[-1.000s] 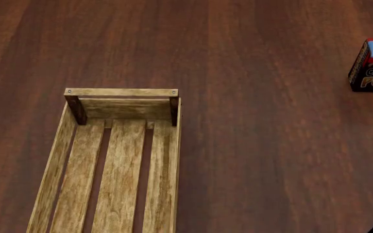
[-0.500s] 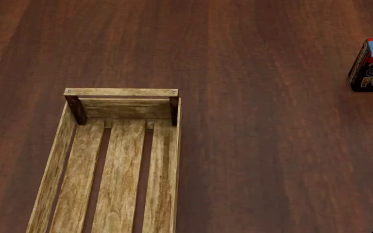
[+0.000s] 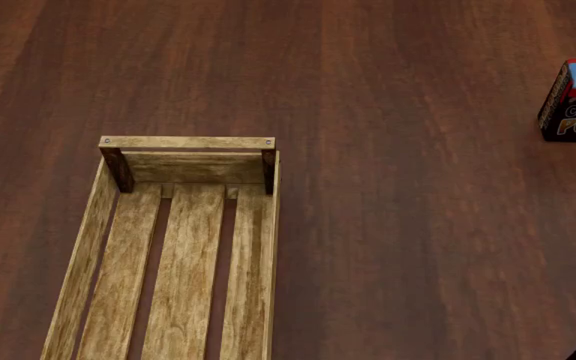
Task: Stack the left bowl on the right bowl and place them in the tray.
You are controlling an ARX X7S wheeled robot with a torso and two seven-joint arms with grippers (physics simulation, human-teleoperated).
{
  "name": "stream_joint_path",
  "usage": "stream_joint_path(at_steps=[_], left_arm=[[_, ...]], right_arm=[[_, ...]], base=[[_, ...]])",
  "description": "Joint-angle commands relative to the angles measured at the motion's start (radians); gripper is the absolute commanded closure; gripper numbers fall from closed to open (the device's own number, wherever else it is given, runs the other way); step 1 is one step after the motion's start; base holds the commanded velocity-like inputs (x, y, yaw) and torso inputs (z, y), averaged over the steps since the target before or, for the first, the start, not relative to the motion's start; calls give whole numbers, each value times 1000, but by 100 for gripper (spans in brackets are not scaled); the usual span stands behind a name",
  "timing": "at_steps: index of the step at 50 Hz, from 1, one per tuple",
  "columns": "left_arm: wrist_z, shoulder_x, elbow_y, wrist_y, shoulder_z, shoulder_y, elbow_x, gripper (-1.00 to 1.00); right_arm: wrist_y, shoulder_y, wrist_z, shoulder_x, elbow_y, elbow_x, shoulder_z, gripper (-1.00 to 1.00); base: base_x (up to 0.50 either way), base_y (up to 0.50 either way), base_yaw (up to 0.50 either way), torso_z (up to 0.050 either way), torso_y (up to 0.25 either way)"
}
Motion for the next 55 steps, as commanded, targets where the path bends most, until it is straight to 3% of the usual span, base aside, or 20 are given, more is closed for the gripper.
stream_joint_path(at_steps=[1,52,53,55], left_arm=[[-2,2,-2,2,-5,7,2,-100],[-4,4,-13,-2,-26,35,0,-100],[-5,7,-15,-1,-26,37,1,-100],[-8,11,-20,5,-25,41,4,-100]], right_arm=[[1,3,3,-8,-2,2,3,-100],[-182,-240,-145,-46,138,-128,-18,-100],[-183,-244,-143,-48,139,-127,-18,100],[-181,-247,-141,-54,141,-118,-19,100]], base=[[0,0,0,0,0],[0,0,0,0,0],[0,0,0,0,0],[0,0,0,0,0]])
